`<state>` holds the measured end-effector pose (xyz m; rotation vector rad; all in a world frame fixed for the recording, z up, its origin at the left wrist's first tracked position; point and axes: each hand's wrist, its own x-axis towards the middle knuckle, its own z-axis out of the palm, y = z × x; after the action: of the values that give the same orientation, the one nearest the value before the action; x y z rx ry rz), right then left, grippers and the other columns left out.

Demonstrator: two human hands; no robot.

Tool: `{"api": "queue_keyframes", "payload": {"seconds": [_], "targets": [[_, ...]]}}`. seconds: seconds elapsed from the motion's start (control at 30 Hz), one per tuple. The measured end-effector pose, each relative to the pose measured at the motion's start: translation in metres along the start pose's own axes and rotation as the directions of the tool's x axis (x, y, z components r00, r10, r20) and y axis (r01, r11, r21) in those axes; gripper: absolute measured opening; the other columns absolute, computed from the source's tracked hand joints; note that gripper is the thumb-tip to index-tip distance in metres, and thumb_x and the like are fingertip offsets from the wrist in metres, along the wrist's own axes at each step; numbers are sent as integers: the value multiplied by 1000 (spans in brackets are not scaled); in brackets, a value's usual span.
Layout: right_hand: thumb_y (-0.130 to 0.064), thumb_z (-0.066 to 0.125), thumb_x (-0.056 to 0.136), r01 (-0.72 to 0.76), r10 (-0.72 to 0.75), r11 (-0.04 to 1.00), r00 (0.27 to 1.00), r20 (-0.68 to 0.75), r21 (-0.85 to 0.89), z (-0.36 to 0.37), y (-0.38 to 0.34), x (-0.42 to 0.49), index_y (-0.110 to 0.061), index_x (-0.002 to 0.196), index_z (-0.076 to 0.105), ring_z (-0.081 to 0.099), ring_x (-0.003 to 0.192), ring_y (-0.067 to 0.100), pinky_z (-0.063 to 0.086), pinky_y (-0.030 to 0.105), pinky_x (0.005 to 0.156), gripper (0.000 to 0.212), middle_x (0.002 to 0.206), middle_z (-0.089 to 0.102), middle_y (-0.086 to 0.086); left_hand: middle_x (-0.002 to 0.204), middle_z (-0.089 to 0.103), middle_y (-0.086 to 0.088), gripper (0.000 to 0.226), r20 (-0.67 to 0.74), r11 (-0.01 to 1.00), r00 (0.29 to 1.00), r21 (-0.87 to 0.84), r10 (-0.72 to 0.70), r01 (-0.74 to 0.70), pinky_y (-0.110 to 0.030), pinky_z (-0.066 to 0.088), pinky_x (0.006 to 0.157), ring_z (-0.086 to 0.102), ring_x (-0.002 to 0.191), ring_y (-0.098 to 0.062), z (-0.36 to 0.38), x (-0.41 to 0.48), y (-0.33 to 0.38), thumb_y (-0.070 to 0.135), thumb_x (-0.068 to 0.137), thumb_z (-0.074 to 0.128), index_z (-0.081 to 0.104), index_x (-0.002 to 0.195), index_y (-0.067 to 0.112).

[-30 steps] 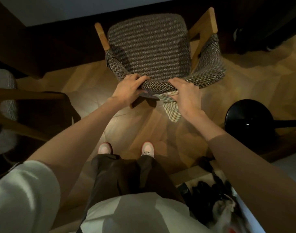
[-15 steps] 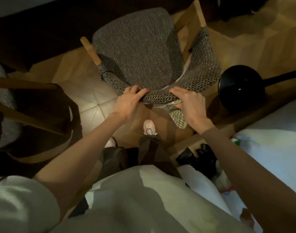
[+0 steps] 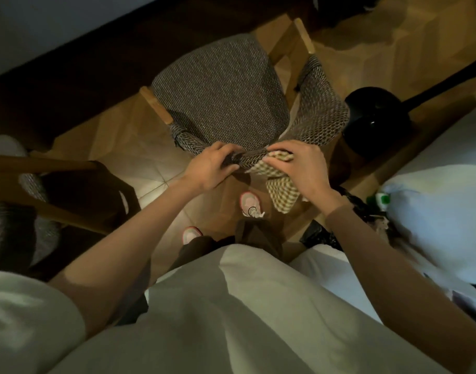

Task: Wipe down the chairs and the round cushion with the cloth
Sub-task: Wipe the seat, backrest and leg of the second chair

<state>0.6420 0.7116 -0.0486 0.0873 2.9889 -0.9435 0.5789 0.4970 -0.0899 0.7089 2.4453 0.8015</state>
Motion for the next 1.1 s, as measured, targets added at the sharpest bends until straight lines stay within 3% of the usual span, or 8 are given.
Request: {"api": "queue_keyframes", "payload": {"seconds": [0.13,0.27,0.4,0.5,0.57,0.73,0.87,1.1], "targets": [[-40,68,84,3,5,992,998,-66,129,19,-51,12,-20,85,69,61,77,2,51,28,71,21,81,66,-11,140,46,-2,66,-82,985,996,-165,35,-48,-19,26,102,38,130,-14,-38,-36,-11,28,85,70,39,143,22],[-32,67,87,-6,7,921,1000,-1,390,44,-105,35,-20,90,66,61,78,0,48,18,71,12,82,64,-14,145,41,2,79,-70,975,995,-209,65,-78,-27,20,111,31,135,-11,-79,-64,-32,28,78,77,35,145,22],[-28,66,89,-88,53,822,996,78,563,66,-143,72,-15,95,66,63,80,2,48,16,71,14,87,67,-9,144,42,-4,61,-53,977,999,-212,-12,0,-37,22,115,33,136,-18,-111,-63,-59,28,81,73,48,135,16],[-28,66,89,-151,96,776,988,122,613,80,-153,108,-16,96,66,64,83,4,49,17,71,14,88,67,-9,137,48,-6,30,-61,966,996,-252,-66,48,-26,28,106,38,131,-17,-137,-44,-83,23,89,64,59,112,5],[-30,68,87,-183,124,763,983,137,620,87,-151,128,-17,96,65,64,79,0,47,13,65,16,83,67,-11,122,56,-9,20,-65,944,994,-323,-87,62,-30,40,95,51,116,-19,-152,-28,-95,16,94,56,56,104,-1],[-36,74,80,-356,244,737,933,265,574,108,-127,199,-18,105,65,66,90,15,53,28,78,32,92,68,2,93,57,-10,10,10,901,993,-419,-116,109,-30,46,68,55,83,-18,-198,51,-137,15,96,52,48,100,6],[-36,74,79,-461,316,699,885,343,546,116,-120,260,-16,100,71,63,96,13,51,31,86,29,94,68,-3,85,54,6,9,31,932,996,-350,-89,94,-20,42,66,52,77,-6,-237,127,-167,18,96,54,46,97,14],[-23,79,76,-498,394,592,865,312,633,129,-128,352,-12,88,66,62,70,-7,46,10,56,21,79,67,-10,85,53,16,8,59,963,998,-271,9,8,-9,44,58,54,71,13,-288,227,-200,25,98,49,44,101,20]]}}
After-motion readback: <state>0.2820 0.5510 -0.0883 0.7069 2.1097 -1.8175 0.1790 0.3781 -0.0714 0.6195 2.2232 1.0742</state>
